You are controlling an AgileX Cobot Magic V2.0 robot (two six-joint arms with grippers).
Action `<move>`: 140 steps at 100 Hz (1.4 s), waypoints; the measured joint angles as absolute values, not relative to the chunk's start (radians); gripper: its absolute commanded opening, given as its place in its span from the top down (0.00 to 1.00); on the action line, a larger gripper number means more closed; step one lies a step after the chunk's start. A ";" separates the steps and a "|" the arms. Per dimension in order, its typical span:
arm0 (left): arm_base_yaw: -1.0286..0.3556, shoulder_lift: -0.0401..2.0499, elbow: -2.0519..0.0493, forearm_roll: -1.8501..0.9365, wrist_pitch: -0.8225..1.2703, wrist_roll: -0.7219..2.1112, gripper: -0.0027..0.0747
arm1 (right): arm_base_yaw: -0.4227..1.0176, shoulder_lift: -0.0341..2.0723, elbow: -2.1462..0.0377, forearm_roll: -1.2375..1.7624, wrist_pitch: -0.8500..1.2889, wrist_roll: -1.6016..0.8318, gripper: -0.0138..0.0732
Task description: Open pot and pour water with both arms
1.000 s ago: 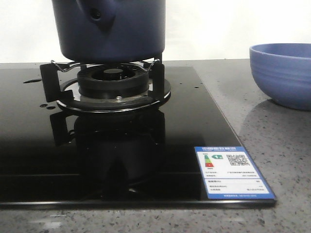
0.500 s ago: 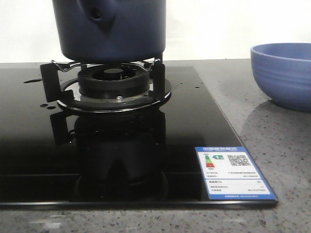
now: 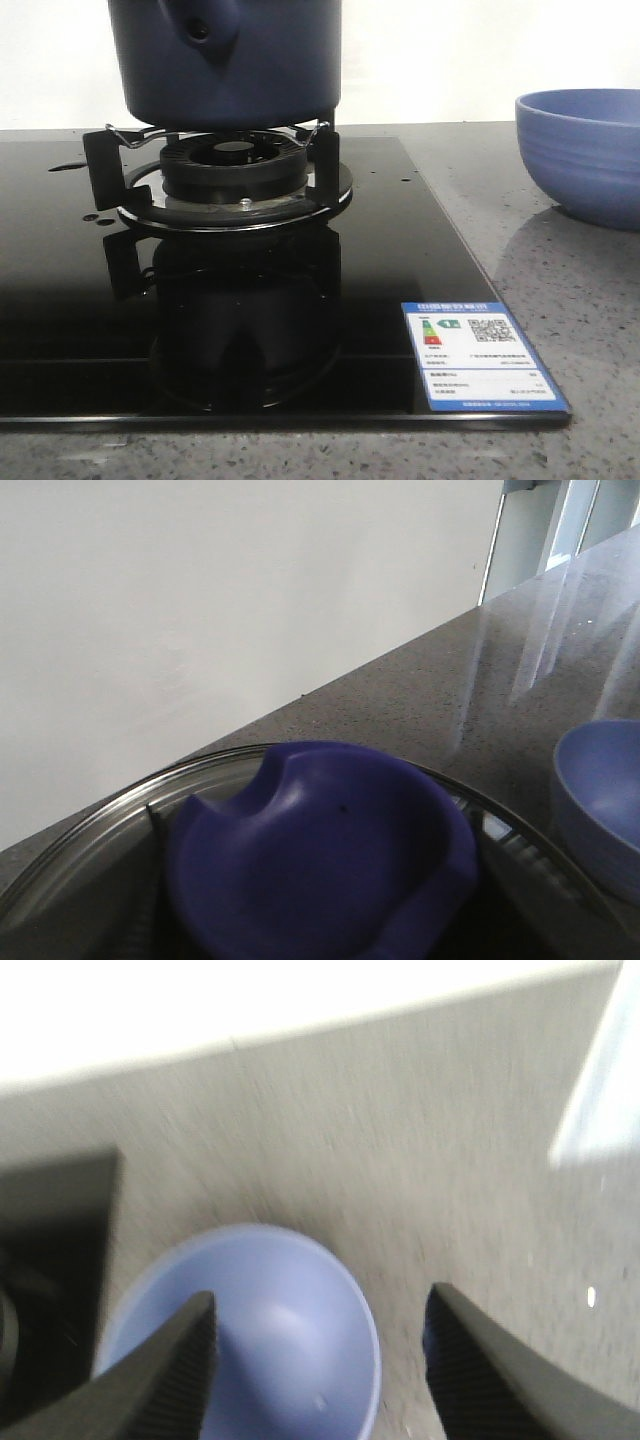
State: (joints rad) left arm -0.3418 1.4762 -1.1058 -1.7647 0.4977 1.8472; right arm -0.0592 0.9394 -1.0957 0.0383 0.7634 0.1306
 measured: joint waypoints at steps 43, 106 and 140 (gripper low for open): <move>-0.342 1.494 -1.113 -1.788 0.507 1.869 0.67 | -0.059 0.772 -1.096 0.087 0.644 0.131 0.37; -0.342 1.533 -1.149 -1.783 0.531 1.884 0.67 | -0.059 0.772 -1.096 0.128 0.680 0.131 0.37; -0.342 1.537 -1.151 -1.785 0.535 1.884 0.32 | -0.059 0.772 -1.096 0.132 0.693 0.131 0.37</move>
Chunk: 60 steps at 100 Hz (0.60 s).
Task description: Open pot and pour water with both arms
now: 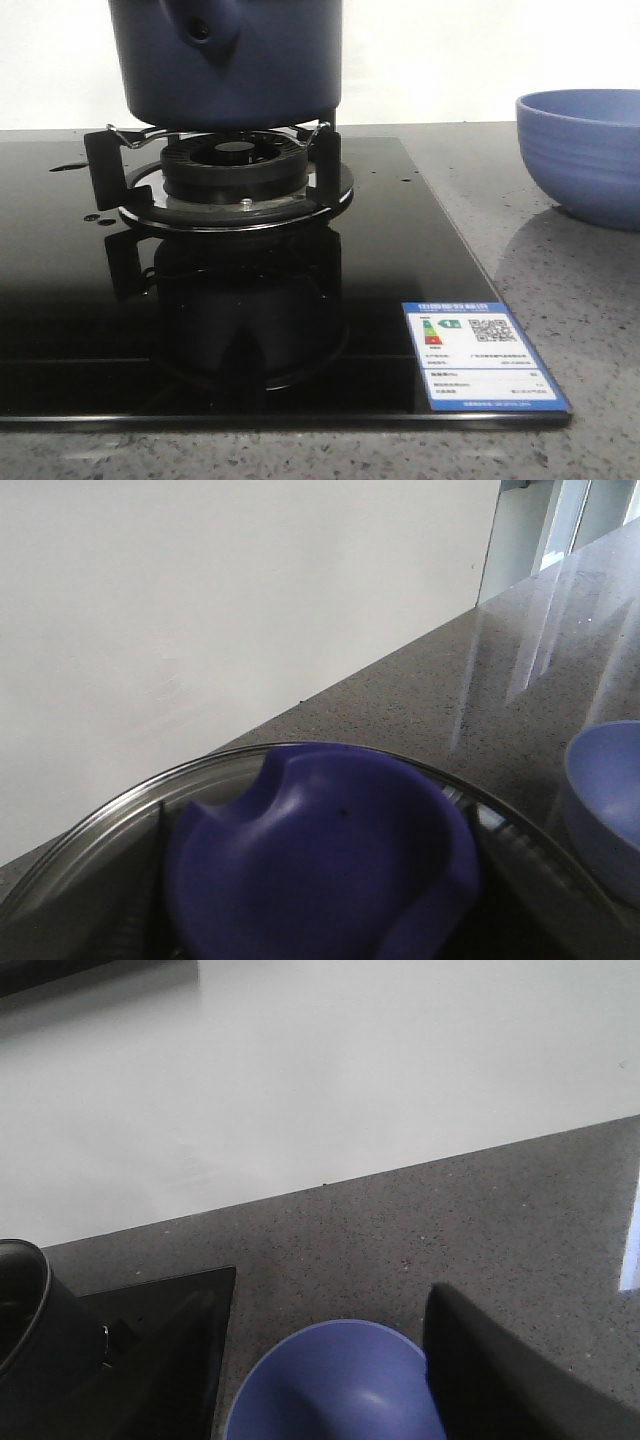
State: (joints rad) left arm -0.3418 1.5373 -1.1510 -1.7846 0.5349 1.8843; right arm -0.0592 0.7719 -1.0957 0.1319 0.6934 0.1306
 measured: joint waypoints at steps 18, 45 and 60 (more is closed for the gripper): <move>-0.342 1.520 -1.153 -1.785 0.531 1.863 0.33 | -0.059 0.772 -1.096 0.134 0.695 0.131 0.37; -0.245 1.326 -1.137 -1.722 0.533 1.700 0.48 | -0.059 0.768 -1.087 0.134 0.695 0.109 0.62; -0.155 1.116 -1.038 -1.559 0.537 1.534 0.87 | -0.059 0.713 -1.014 0.134 0.689 0.024 0.92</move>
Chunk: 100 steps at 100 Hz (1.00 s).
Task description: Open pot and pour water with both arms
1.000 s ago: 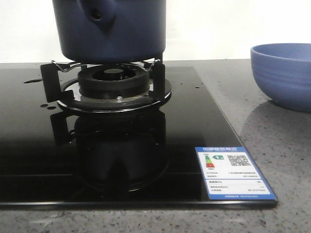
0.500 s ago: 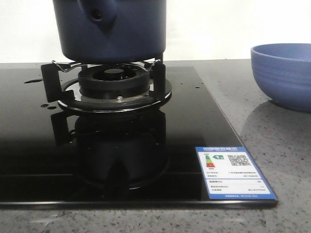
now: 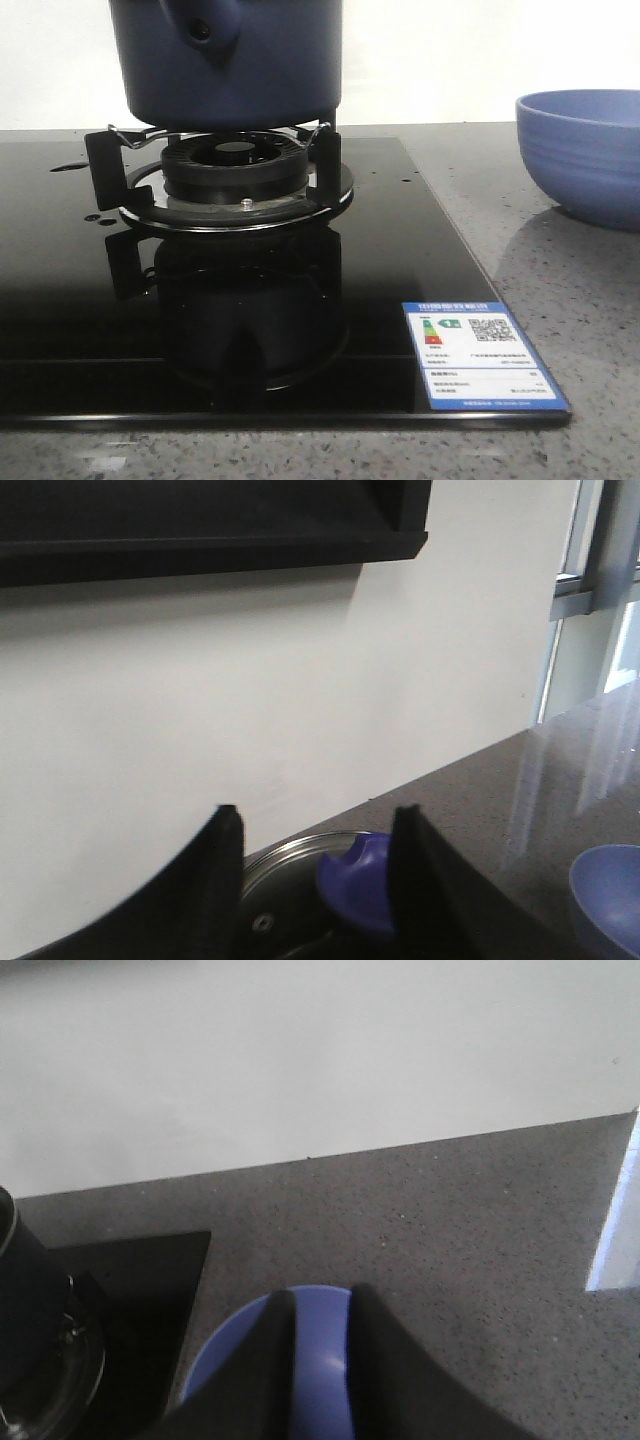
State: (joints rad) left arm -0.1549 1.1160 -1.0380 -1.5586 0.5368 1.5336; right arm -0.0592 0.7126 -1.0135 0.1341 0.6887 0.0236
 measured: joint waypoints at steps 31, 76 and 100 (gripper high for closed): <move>-0.120 0.629 -0.671 -1.485 0.491 1.472 0.99 | -0.059 0.444 -0.632 0.134 0.436 -0.087 0.91; -0.120 0.295 -0.403 -1.475 0.415 1.468 0.99 | 0.021 0.270 -0.442 0.134 0.317 -0.096 0.91; -0.120 0.291 -0.398 -1.475 0.413 1.468 0.99 | 0.027 0.270 -0.440 0.134 0.310 -0.098 0.91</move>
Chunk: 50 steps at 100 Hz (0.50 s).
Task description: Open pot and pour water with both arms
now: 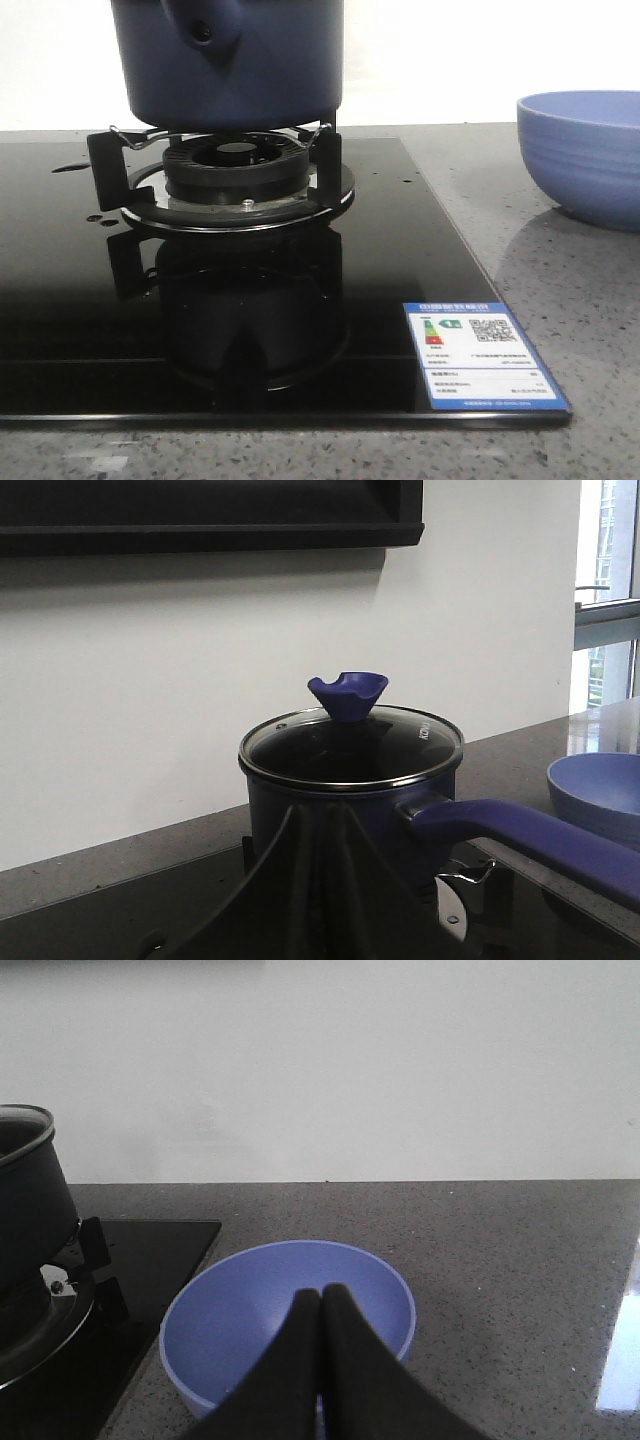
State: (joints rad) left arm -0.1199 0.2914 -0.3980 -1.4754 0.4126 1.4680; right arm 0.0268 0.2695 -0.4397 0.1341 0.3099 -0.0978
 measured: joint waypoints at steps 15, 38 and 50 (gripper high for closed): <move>-0.120 0.291 -0.398 -1.475 0.411 1.468 0.99 | 0.027 0.270 -0.440 0.134 0.308 -0.098 0.91; -0.120 0.291 -0.398 -1.475 0.409 1.468 0.99 | 0.027 0.270 -0.440 0.134 0.308 -0.098 0.91; -0.120 0.291 -0.398 -1.465 0.375 1.466 0.99 | 0.027 0.270 -0.440 0.134 0.308 -0.098 0.91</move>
